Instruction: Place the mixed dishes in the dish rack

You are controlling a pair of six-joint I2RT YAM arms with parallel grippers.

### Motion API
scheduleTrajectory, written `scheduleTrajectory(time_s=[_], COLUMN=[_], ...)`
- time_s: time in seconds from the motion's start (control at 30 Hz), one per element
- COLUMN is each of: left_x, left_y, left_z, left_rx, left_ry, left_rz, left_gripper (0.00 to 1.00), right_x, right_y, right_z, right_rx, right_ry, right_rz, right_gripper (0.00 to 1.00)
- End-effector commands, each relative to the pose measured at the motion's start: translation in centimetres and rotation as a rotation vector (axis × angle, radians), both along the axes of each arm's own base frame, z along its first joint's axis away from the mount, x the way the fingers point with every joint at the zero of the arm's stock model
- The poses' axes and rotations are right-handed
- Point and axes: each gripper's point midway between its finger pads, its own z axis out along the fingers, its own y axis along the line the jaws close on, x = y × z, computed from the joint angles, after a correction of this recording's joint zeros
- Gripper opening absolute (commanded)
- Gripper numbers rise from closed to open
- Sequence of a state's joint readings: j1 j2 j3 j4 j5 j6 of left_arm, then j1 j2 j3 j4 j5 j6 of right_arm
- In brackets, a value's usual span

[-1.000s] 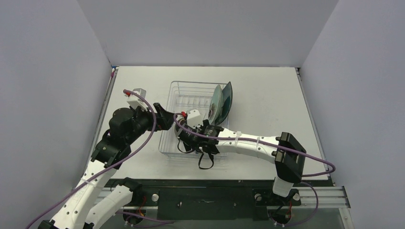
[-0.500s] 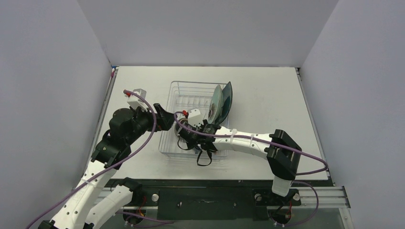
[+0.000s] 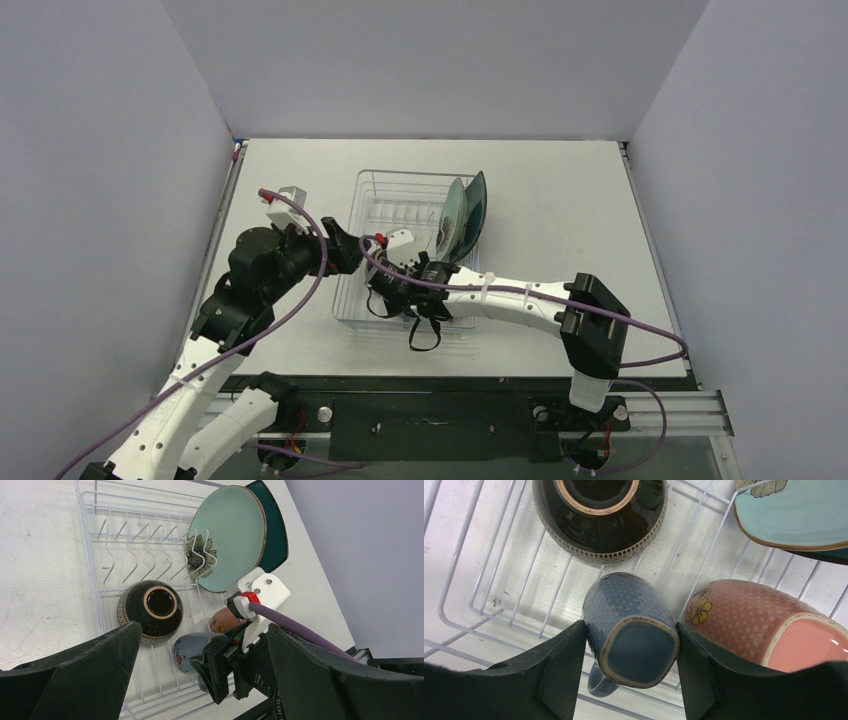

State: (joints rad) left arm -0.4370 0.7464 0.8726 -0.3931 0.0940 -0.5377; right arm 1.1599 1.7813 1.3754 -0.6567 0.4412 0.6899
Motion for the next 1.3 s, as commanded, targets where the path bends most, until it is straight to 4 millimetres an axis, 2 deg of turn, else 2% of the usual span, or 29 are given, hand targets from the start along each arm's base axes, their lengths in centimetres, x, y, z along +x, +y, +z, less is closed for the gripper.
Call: scheduleTrajectory(time_s=[0.0,0.13,0.27,0.53,0.73,0.87,1.0,1.17,1.27], left_x=[0.1,0.1,0.1,0.1,0.1,0.1,0.2,0.2,0.2], left_y=[0.0,0.0,0.0,0.0,0.0,0.0,0.0,-0.1,-0.1], left_z=[1.5,1.5,1.5,1.5,1.6,1.7,1.8,2.0,1.9], left_rx=[-0.015,-0.016,-0.014,-0.013,-0.014,-0.014,-0.014,-0.016,-0.014], left_ry=[-0.061,-0.060,-0.060,-0.060,-0.061,-0.063,-0.062,-0.065,-0.063], left_rz=[-0.003,-0.002,-0.002,-0.003,-0.003,-0.003,-0.004,-0.009,-0.009], left_gripper=[0.96,0.96,0.96,0.97,0.97,0.96,0.96,0.96,0.96], right_x=[0.1,0.2,0.2,0.3,0.4,0.4,0.7,1.0,0.9], right_y=[1.3,1.3,1.4,1.3,1.2,1.1,1.1,0.6,0.2], right_z=[1.5,1.0,0.6,0.3,1.6,3.2,4.9,5.3,4.7], right_rx=[0.017,0.002,-0.012,-0.027,-0.008,0.020,0.052,0.048,0.038], right_ry=[-0.031,-0.027,-0.026,-0.030,-0.054,-0.073,-0.097,-0.107,-0.097], right_rz=[0.017,0.016,0.017,0.014,0.013,0.016,0.017,0.007,-0.003], right_gripper=[0.11,0.13,0.19,0.56,0.69,0.75,0.78,0.78,0.78])
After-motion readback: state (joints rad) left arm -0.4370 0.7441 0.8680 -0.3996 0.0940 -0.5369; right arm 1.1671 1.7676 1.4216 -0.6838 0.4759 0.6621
